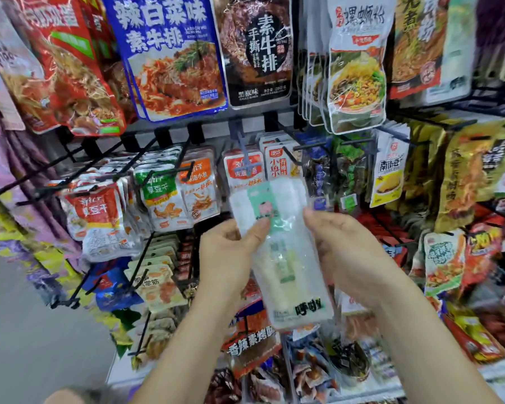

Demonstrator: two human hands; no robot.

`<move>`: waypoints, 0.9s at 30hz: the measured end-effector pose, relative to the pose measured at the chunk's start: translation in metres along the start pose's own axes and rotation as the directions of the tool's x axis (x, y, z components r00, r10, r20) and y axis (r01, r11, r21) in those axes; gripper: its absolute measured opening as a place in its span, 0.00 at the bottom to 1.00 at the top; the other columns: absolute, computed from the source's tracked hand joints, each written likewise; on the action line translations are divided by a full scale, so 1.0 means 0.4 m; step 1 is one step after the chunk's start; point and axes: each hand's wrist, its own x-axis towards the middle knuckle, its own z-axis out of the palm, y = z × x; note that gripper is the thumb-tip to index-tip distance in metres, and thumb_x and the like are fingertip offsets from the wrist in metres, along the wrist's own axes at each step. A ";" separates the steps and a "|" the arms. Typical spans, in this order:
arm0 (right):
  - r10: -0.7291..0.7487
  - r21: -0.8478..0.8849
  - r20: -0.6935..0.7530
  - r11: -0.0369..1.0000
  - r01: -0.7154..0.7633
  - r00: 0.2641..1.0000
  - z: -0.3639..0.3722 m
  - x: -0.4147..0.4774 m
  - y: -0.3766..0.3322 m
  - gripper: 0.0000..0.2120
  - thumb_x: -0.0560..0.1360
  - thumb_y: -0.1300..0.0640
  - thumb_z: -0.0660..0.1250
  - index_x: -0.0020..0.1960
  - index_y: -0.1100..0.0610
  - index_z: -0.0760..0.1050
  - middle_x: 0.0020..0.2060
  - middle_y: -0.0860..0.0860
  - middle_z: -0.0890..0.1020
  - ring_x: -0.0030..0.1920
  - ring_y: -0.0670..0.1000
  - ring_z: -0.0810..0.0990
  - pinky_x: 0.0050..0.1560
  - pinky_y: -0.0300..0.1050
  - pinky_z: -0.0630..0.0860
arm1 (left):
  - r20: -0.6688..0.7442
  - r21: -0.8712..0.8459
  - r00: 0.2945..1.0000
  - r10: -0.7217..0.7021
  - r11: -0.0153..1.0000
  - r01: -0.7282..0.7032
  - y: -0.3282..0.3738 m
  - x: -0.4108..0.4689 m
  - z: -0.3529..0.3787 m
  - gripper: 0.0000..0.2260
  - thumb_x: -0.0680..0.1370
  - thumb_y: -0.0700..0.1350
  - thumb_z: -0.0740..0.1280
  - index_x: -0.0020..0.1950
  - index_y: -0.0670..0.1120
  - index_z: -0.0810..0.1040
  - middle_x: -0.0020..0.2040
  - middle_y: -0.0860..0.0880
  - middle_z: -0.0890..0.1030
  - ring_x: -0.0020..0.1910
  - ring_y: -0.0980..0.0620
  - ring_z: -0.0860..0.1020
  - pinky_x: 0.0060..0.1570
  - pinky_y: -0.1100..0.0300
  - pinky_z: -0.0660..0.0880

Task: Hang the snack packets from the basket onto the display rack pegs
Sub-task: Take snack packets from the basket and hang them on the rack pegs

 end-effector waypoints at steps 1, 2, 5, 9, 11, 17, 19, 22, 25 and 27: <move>0.016 -0.091 0.019 0.996 -0.014 1.000 -0.004 -0.013 0.007 0.15 0.77 0.51 0.62 0.51 0.60 0.82 0.48 0.58 0.86 0.48 0.58 0.85 0.52 0.57 0.80 | -0.019 -0.034 1.000 -0.014 0.999 0.014 0.005 -0.004 -0.008 0.02 0.73 0.39 0.72 0.44 0.43 0.84 0.42 0.47 0.86 0.41 0.47 0.84 0.44 0.49 0.82; 0.016 -0.167 0.020 0.986 -0.013 1.000 -0.003 -0.026 0.013 0.15 0.79 0.52 0.61 0.51 0.60 0.82 0.48 0.58 0.86 0.50 0.59 0.85 0.54 0.60 0.79 | -0.023 -0.049 1.000 -0.018 0.999 0.017 0.006 -0.007 -0.013 0.03 0.74 0.40 0.72 0.45 0.42 0.84 0.43 0.46 0.86 0.42 0.46 0.84 0.46 0.47 0.81; -0.027 -0.190 -0.030 0.982 0.021 0.999 0.000 -0.062 0.037 0.14 0.79 0.53 0.61 0.49 0.61 0.83 0.46 0.57 0.86 0.47 0.59 0.85 0.53 0.57 0.80 | -0.028 0.001 1.000 -0.005 1.000 0.005 0.000 -0.024 -0.022 0.03 0.75 0.39 0.71 0.45 0.45 0.84 0.45 0.46 0.86 0.46 0.43 0.84 0.50 0.41 0.80; -0.100 -0.144 -0.192 0.987 0.072 0.976 -0.009 -0.111 0.036 0.14 0.82 0.59 0.58 0.46 0.62 0.80 0.28 0.48 0.82 0.25 0.42 0.77 0.27 0.33 0.73 | -0.102 0.049 0.989 0.103 0.994 -0.098 -0.008 -0.040 -0.056 0.08 0.77 0.37 0.69 0.45 0.50 0.83 0.43 0.53 0.86 0.45 0.50 0.84 0.51 0.45 0.80; -0.122 -0.147 -0.281 0.986 0.083 0.952 -0.031 -0.132 0.037 0.14 0.82 0.58 0.59 0.48 0.60 0.82 0.35 0.52 0.85 0.34 0.47 0.81 0.38 0.43 0.79 | -0.109 -0.003 0.986 0.124 0.992 -0.125 0.000 -0.045 -0.076 0.08 0.77 0.38 0.68 0.46 0.50 0.82 0.43 0.56 0.86 0.44 0.55 0.83 0.47 0.53 0.81; -0.177 -0.215 -0.466 0.973 0.083 0.867 -0.088 -0.201 0.033 0.17 0.81 0.53 0.62 0.39 0.63 0.71 0.33 0.55 0.63 0.31 0.49 0.62 0.34 0.37 0.61 | 0.056 -0.023 0.994 0.094 0.995 -0.093 -0.008 -0.094 -0.051 0.08 0.74 0.38 0.68 0.50 0.49 0.80 0.43 0.56 0.86 0.42 0.56 0.84 0.37 0.61 0.80; -0.184 -0.235 -0.466 0.969 0.080 0.866 -0.105 -0.221 0.025 0.15 0.81 0.54 0.61 0.37 0.57 0.72 0.31 0.53 0.62 0.28 0.44 0.61 0.31 0.33 0.60 | 0.075 0.019 0.992 0.105 0.994 -0.107 -0.016 -0.117 -0.016 0.12 0.73 0.40 0.70 0.55 0.50 0.78 0.46 0.53 0.86 0.44 0.52 0.84 0.41 0.53 0.82; -0.185 -0.252 -0.466 0.965 0.071 0.865 -0.136 -0.252 0.010 0.16 0.81 0.54 0.61 0.36 0.57 0.69 0.26 0.48 0.61 0.22 0.42 0.60 0.25 0.29 0.60 | 0.076 0.110 0.988 0.134 0.984 -0.142 -0.023 -0.142 0.035 0.21 0.74 0.43 0.72 0.62 0.63 0.73 0.47 0.38 0.82 0.41 0.44 0.80 0.44 0.36 0.79; -0.208 -0.251 -0.485 0.964 0.092 0.849 -0.181 -0.288 -0.013 0.16 0.81 0.53 0.61 0.35 0.57 0.68 0.25 0.46 0.62 0.23 0.41 0.60 0.26 0.30 0.60 | 0.106 0.174 0.975 0.193 0.962 -0.209 -0.028 -0.158 0.094 0.27 0.75 0.43 0.72 0.65 0.69 0.68 0.48 0.47 0.81 0.37 0.45 0.77 0.45 0.46 0.81; -0.213 -0.259 -0.491 0.962 0.092 0.845 -0.225 -0.313 -0.027 0.16 0.81 0.52 0.62 0.38 0.61 0.71 0.27 0.49 0.64 0.24 0.41 0.62 0.27 0.30 0.61 | 0.147 0.170 0.967 0.206 0.958 -0.230 -0.031 -0.170 0.145 0.28 0.75 0.43 0.72 0.65 0.69 0.67 0.65 0.56 0.76 0.52 0.38 0.79 0.56 0.46 0.78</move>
